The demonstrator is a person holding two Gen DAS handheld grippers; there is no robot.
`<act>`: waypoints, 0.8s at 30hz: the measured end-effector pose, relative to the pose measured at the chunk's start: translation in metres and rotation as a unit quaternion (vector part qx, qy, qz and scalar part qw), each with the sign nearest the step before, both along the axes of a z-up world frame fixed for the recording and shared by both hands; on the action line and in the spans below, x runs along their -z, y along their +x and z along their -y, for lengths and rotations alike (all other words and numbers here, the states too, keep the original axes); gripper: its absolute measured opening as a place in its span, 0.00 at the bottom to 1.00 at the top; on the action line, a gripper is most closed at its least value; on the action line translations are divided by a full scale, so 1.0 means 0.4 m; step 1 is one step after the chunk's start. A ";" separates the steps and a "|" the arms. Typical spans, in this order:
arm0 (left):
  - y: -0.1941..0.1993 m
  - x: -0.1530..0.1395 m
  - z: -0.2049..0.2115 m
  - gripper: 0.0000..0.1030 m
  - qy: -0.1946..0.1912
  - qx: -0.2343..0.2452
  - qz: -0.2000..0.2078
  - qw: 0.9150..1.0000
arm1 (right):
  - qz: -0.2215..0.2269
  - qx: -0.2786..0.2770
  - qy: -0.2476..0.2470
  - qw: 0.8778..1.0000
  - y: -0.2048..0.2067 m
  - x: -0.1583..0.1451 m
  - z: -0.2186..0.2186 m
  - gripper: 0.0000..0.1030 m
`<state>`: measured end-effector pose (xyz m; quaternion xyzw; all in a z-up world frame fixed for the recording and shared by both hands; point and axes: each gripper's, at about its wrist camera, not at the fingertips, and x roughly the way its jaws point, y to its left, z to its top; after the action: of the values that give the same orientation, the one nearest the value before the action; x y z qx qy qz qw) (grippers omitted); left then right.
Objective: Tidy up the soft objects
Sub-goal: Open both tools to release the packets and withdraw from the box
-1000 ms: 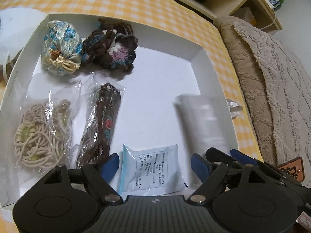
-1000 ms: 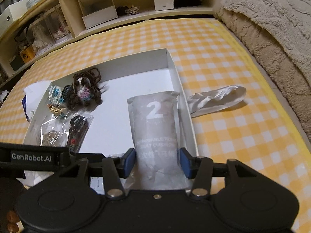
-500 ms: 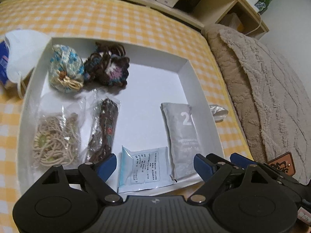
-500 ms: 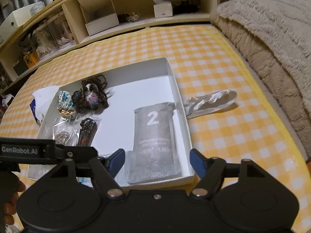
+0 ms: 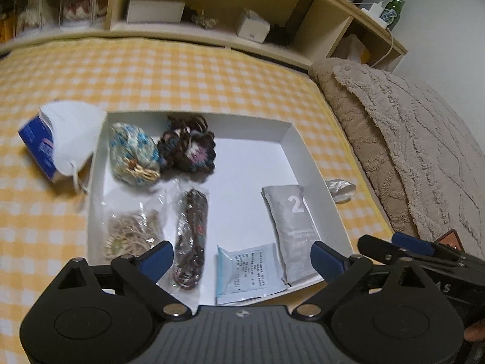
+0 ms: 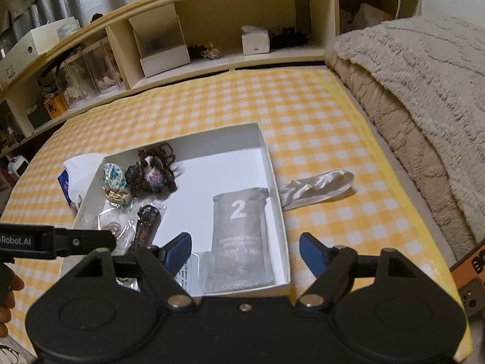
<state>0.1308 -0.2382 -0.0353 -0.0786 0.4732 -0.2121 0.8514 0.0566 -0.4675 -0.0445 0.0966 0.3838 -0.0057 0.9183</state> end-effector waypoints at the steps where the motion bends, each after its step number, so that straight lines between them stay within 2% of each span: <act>1: -0.004 -0.006 -0.005 0.95 0.003 0.000 0.005 1.000 | 0.002 0.000 0.000 1.000 -0.004 -0.006 0.001 0.79; 5: -0.025 -0.032 -0.021 1.00 0.012 0.001 0.028 1.000 | 0.013 -0.002 0.000 1.000 -0.026 -0.031 -0.001 0.84; 14: -0.078 -0.085 -0.048 1.00 0.032 0.013 0.094 0.995 | 0.040 -0.021 -0.018 0.999 -0.076 -0.087 -0.030 0.99; 24: -0.125 -0.121 -0.076 1.00 0.032 0.021 0.141 0.989 | 0.071 -0.005 -0.041 0.997 -0.116 -0.123 -0.051 1.00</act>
<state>0.0807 -0.2079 0.0132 -0.0105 0.3570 -0.2233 0.9070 0.0104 -0.4473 0.0047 0.0575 0.3177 -0.0102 0.9464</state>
